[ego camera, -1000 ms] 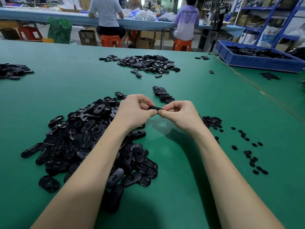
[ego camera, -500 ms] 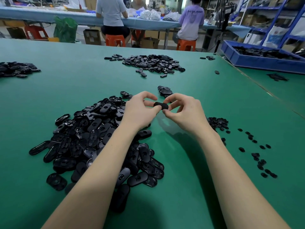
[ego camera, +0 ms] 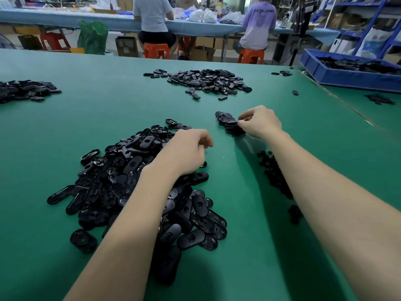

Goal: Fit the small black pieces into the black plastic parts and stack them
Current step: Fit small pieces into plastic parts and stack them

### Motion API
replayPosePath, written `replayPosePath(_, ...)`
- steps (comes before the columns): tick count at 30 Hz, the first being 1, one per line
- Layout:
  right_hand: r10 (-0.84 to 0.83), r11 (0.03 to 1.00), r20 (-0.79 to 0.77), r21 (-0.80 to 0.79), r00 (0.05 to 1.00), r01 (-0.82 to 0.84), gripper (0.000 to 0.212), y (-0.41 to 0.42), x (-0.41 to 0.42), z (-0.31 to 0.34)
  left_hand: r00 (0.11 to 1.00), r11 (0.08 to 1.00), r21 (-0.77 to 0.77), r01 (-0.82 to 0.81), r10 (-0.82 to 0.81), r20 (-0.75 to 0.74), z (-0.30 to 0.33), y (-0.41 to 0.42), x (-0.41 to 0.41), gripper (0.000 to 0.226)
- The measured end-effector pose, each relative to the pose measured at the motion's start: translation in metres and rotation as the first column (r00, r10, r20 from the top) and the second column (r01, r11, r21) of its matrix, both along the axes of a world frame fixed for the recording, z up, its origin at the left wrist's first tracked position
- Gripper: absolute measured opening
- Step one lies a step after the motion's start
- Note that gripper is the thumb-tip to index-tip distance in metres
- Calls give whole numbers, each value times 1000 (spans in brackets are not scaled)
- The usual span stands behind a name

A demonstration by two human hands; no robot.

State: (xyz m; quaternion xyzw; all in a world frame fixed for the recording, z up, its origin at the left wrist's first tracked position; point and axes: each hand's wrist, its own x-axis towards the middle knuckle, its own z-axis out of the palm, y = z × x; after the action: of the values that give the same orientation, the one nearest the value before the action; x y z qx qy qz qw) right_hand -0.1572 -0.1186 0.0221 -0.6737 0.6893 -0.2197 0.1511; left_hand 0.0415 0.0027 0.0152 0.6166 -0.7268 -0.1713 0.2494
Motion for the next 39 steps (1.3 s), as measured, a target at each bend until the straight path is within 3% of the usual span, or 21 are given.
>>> replayPosePath(4, -7, 999, 45, -47, 999, 9, 33, 7, -4, -1, 999, 1000, 18, 10, -11, 44, 2, 1, 6, 34)
replayPosePath(11, 73, 996, 200, -69, 977, -61, 9, 66, -4, -14, 979, 989, 137, 59, -84, 185, 13, 5, 13, 17)
replayPosePath(16, 141, 990, 203, -35, 969, -137, 9, 93, 0, -24, 968, 983, 160, 85, -119, 219, 13, 6, 6, 18)
replayPosePath(21, 188, 982, 244, -30, 952, -186, 9, 95, 0, -16, 982, 990, 103, 91, -107, 155, 9, 6, 5, 23)
replayPosePath(23, 216, 973, 345, 2, 914, -230, 8, 96, 2, -13, 991, 996, 21, 92, -93, 91, 10, 6, 2, 26)
replayPosePath(28, 111, 897, 734, 216, 670, -385, 20, 104, 8, -2, 970, 992, -80, 102, -117, -214, 15, 8, -10, 18)
replayPosePath(31, 73, 868, 754, 275, 653, -414, 23, 103, 4, -1, 917, 995, -62, 84, -101, -386, 16, 9, -13, 17)
replayPosePath(39, 100, 939, 674, 180, 732, -294, 14, 98, -9, -6, 974, 989, -97, 109, -126, -188, 11, 9, -15, 22)
